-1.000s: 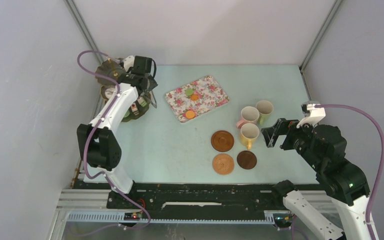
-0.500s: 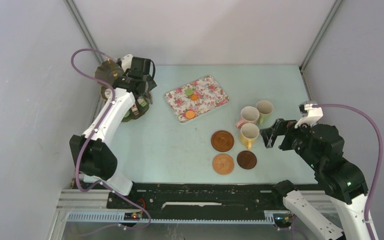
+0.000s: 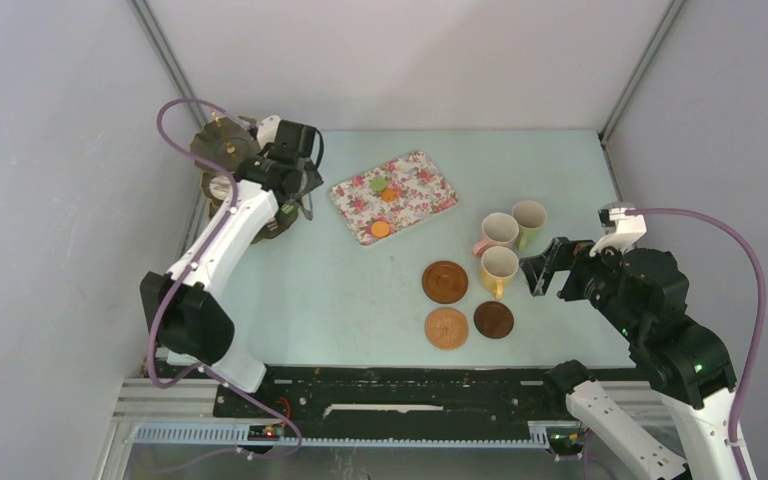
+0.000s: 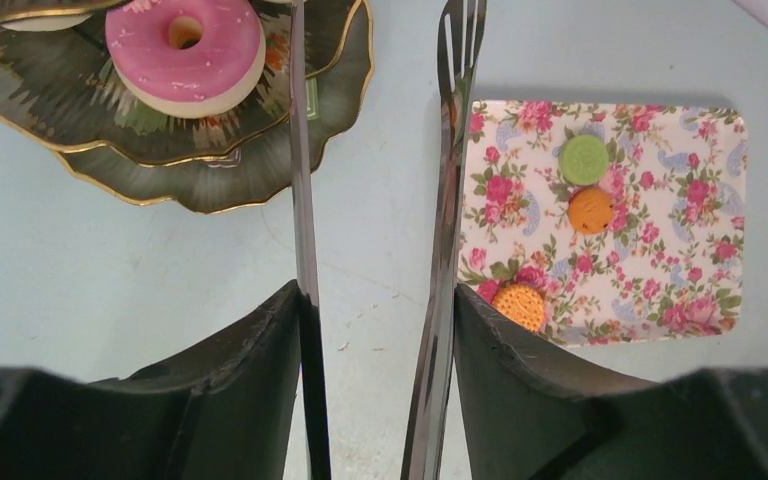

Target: Serve the afternoon tea

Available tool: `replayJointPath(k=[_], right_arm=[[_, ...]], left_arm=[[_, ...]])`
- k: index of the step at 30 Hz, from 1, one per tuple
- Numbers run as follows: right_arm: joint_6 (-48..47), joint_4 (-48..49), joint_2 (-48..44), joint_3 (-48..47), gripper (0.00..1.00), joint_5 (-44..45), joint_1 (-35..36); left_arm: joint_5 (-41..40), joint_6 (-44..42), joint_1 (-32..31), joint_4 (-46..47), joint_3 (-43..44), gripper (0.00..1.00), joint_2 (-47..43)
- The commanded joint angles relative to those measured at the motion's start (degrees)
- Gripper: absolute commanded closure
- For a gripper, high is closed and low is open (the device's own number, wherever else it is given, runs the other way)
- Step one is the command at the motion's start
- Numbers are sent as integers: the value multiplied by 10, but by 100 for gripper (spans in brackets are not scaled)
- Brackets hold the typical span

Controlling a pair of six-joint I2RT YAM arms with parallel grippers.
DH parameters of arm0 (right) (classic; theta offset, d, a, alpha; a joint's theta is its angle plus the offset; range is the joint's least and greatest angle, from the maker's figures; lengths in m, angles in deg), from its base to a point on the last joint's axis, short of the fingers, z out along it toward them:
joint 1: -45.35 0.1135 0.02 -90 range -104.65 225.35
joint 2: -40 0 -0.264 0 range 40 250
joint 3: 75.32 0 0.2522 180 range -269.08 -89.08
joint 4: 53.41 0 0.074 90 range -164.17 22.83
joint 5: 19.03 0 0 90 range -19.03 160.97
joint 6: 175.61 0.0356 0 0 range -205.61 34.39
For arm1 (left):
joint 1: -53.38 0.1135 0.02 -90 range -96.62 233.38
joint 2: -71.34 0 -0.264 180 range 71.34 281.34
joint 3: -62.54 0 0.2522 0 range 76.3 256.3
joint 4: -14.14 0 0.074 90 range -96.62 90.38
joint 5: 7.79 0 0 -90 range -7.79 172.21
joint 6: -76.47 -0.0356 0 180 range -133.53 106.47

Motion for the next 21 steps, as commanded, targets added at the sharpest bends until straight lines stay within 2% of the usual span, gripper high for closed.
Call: replayJointPath(k=[1, 10, 21], right_arm=[[1, 17, -2, 0, 0, -3, -3], [1, 16, -1, -1, 0, -8, -3], [2, 17, 2, -1, 0, -6, -4]], left_arm=[[-15, -2, -4, -1, -22, 44, -52], [21, 3, 15, 16, -19, 42, -41], [37, 1, 44, 10, 8, 44, 1]])
